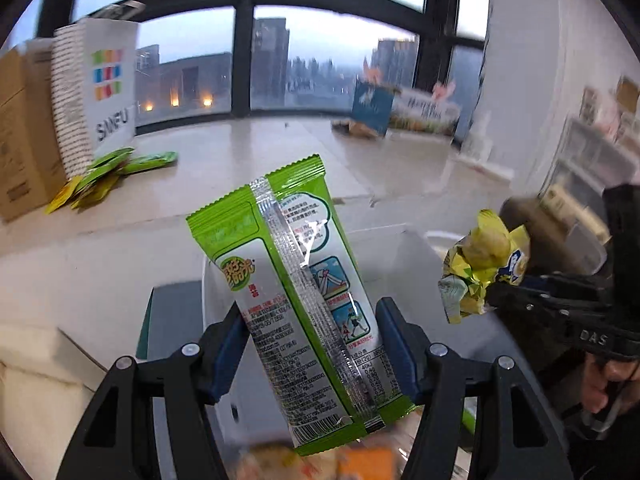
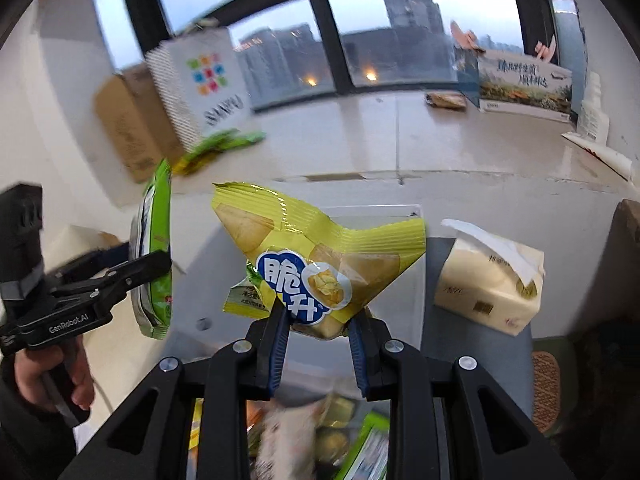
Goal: Organize snacks
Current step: 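Carry the chip bag into the box with the right gripper while the left drops a noodle packet in, then grasp the green-and-white noodle packet with the right gripper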
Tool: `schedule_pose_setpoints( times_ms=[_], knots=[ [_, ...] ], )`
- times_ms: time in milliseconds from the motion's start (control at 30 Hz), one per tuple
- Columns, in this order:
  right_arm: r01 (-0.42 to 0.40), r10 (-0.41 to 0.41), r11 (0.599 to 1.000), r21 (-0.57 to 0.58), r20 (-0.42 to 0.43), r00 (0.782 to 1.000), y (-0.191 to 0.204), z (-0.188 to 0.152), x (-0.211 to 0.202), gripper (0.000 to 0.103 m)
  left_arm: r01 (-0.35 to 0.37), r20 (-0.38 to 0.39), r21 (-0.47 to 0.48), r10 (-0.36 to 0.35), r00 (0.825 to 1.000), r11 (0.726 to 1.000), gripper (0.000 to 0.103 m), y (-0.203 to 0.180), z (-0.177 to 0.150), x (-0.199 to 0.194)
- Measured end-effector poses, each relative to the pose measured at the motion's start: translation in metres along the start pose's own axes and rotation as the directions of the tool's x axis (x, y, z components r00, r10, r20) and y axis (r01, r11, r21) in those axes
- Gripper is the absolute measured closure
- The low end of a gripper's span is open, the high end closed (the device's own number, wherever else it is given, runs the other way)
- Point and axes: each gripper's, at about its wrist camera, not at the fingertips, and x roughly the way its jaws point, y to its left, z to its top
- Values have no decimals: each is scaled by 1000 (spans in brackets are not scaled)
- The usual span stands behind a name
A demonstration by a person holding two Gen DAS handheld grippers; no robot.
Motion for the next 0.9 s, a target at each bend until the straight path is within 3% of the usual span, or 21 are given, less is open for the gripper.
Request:
schedule_pose_setpoints(
  times_ms=[67, 100, 133, 167, 200, 267, 367, 533, 700, 800, 900],
  knots=[
    [-1, 1, 1000, 15, -39, 999, -6, 8, 21, 71, -19, -45, 22, 20, 999, 1000, 31, 3, 5, 26],
    [-1, 2, 1000, 19, -54, 999, -8, 11, 30, 65, -36, -77, 32, 38, 996, 999, 26, 4, 8, 38],
    [7, -6, 1000, 22, -55, 998, -11, 13, 36, 30, -69, -102, 45, 74, 992, 997, 22, 5, 9, 47],
    [15, -13, 1000, 22, -52, 999, -12, 14, 38, 8, -92, -120, 50, 98, 988, 994, 6, 7, 8, 57],
    [37, -37, 999, 20, -38, 999, -14, 16, 39, 0, -104, -156, 49, 111, 982, 993, 0, 9, 6, 64],
    [61, -62, 998, 25, 25, 998, -17, 16, 31, 0, -85, -166, 40, 91, 982, 996, 0, 10, 1, 68],
    [38, -41, 998, 53, 57, 997, -22, 16, 19, 0, -108, -130, 65, 116, 985, 992, 0, 8, -6, 57],
    [-6, 3, 999, 34, 91, 996, -18, 10, -1, 0, -48, -45, 19, 49, 998, 999, 0, 10, -12, 23],
    [-66, 63, 998, 13, 162, 985, -11, -5, -34, 0, 29, 71, -22, -27, 997, 999, 0, 6, -23, -32],
    [-107, 108, 994, -18, 186, 977, -3, -20, -57, 0, 36, 83, -33, -33, 996, 999, 0, 0, -44, -66],
    [-91, 98, 995, -46, 181, 979, 2, -43, -81, 0, 33, 103, -28, -30, 994, 999, 0, -9, -67, -94]
  ],
)
